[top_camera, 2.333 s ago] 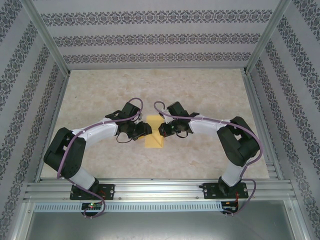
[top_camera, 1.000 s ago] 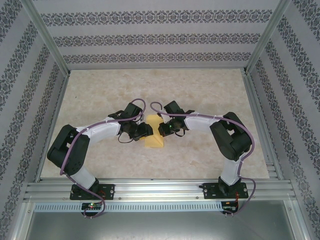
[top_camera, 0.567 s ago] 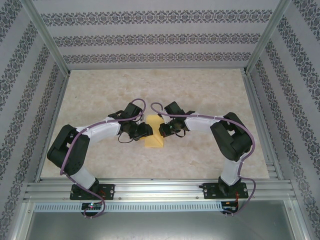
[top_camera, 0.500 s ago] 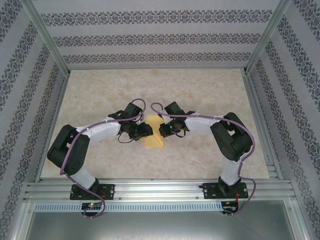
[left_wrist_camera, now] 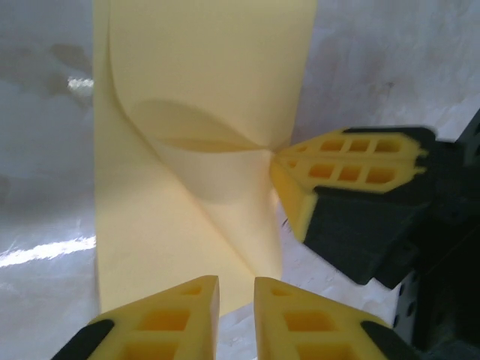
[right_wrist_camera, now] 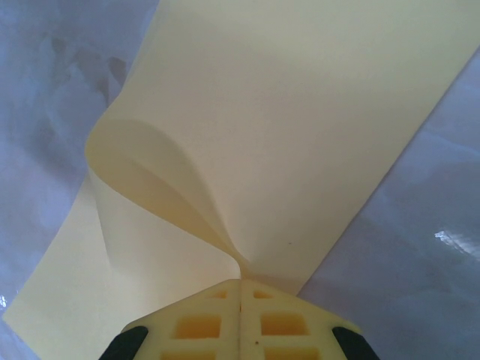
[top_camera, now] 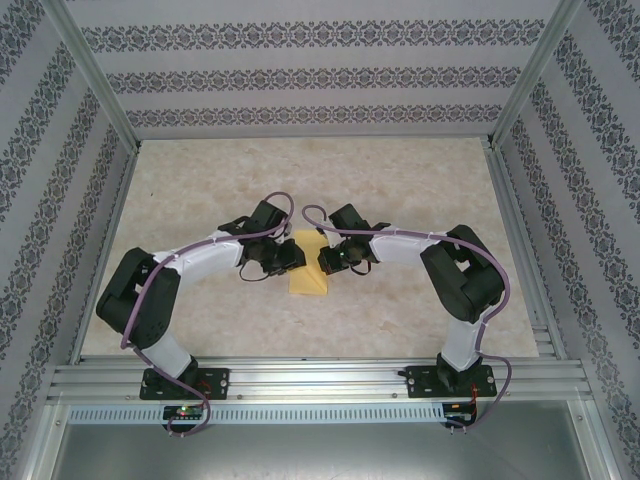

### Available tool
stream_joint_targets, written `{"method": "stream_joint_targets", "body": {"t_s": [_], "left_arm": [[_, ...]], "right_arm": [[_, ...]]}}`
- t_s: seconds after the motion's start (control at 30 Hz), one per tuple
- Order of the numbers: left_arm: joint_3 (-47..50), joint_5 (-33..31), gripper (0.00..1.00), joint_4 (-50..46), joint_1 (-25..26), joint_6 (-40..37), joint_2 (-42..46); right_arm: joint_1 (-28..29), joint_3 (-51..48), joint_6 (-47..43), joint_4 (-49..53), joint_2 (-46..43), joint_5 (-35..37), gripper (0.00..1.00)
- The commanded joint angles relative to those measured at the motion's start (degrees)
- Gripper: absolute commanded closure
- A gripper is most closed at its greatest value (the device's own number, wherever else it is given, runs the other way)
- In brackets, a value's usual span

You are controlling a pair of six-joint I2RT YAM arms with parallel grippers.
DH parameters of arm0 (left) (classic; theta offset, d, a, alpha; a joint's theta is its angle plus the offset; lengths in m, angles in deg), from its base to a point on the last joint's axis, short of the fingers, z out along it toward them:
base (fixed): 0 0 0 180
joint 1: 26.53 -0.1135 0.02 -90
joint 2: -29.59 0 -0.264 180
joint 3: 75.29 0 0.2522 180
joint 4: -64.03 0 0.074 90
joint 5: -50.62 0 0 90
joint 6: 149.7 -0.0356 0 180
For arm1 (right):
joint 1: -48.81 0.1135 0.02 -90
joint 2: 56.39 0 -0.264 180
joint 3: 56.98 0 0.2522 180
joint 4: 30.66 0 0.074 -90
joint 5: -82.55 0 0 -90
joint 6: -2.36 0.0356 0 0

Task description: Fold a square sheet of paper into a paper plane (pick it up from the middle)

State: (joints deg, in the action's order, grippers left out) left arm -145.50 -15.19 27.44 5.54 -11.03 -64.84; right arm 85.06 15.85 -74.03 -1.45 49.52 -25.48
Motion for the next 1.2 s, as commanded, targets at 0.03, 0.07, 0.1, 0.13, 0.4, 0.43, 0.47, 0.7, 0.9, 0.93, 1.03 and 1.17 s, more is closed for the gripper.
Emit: {"method": "stream_joint_targets", "body": {"t_s": [0.03,0.07,0.1,0.13,0.4,0.43,0.47,0.7,0.9,0.93,1.03,1.17], "left_arm": [[-2.3,0.8,0.87,5.3,0.7,4.3,-2.4],[-2.4,1.2,0.89,6.2,0.7,5.0,-3.0],[-2.7,1.5,0.9,6.8,0.7,5.7,-3.7],[-2.9,1.6,0.92,7.4,0.7,6.3,-4.3],[-2.3,2.8,0.96,12.4,0.6,9.0,-7.4],[-2.2,3.0,0.96,13.0,0.6,9.2,-7.6],[-2.1,3.1,0.96,13.6,0.6,9.3,-7.9],[-1.7,3.4,0.96,14.6,0.6,9.3,-10.0],[-0.2,3.8,0.93,16.6,0.7,9.5,-9.7],[0.1,3.9,0.92,16.9,0.6,9.5,-9.4],[0.4,4.0,0.89,17.1,0.6,9.2,-8.5],[1.2,3.5,0.88,16.5,0.7,8.9,-6.8]], "right_arm": [[0.2,-0.4,0.2,-0.8,-0.6,1.0,0.98],[0.1,-0.4,0.2,-0.9,-0.5,0.9,0.97],[0.2,-0.4,0.3,-1.0,-0.4,1.0,0.97],[0.2,-0.5,0.3,-1.1,-0.4,0.9,0.97],[0.3,-0.6,0.1,-1.0,-0.3,0.8,0.98],[0.3,-0.6,0.0,-0.9,-0.3,0.8,0.97],[0.2,-0.6,0.0,-0.9,-0.3,0.8,0.98],[0.3,-0.4,0.0,-0.7,0.0,0.8,0.97],[0.3,-0.1,0.0,-0.3,0.0,0.9,0.98],[0.3,0.0,0.0,-0.4,0.0,0.9,0.97],[0.3,0.0,0.0,-0.3,0.1,1.0,0.97],[0.3,0.0,-0.1,-0.1,0.1,1.2,0.98]]}}
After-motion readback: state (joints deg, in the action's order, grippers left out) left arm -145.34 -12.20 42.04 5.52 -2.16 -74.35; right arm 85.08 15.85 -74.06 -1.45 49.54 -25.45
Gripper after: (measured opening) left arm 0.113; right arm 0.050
